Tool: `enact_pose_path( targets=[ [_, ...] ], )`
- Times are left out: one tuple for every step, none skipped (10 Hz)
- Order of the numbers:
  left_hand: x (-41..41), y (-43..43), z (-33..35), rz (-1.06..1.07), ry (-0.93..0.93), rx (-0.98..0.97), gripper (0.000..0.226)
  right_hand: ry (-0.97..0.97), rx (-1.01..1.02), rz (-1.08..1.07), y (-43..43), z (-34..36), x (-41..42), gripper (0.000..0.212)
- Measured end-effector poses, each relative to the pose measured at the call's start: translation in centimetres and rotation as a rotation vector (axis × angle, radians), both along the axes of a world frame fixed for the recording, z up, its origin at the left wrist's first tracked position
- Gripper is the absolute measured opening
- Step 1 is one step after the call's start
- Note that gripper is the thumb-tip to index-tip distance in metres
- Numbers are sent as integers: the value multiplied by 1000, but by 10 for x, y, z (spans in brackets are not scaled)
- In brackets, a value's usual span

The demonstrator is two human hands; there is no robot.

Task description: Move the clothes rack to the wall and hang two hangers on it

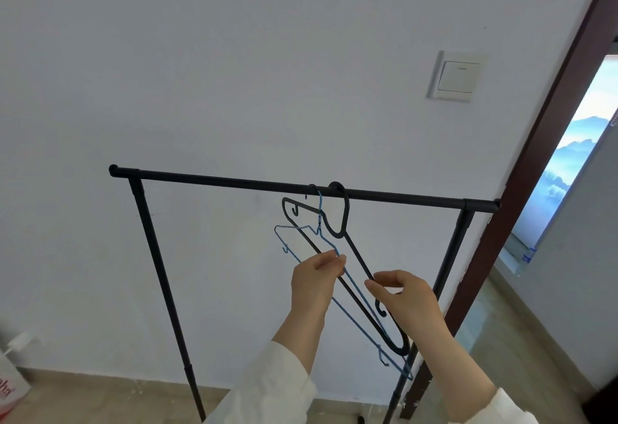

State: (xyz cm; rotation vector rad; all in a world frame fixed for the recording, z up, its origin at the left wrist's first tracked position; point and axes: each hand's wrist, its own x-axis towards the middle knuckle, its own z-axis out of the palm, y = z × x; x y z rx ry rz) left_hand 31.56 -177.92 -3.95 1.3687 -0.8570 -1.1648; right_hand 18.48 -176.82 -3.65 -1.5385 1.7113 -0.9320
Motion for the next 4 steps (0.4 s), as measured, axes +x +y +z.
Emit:
enact_pose_path(
  targets=[
    [2,9,3,29,-40,-7,44,-43,-42,-50,5,3,3,38],
    [6,18,7,32,-76,-47,41,-77,-86,-76,10,8,8,40],
    [5,25,10,56,-107,-89,35,-133,-115,-66,16,9,14,40],
    [3,33,21,91,-164,-141,31,-212,-133,-18,24,16,21,36]
  ],
)
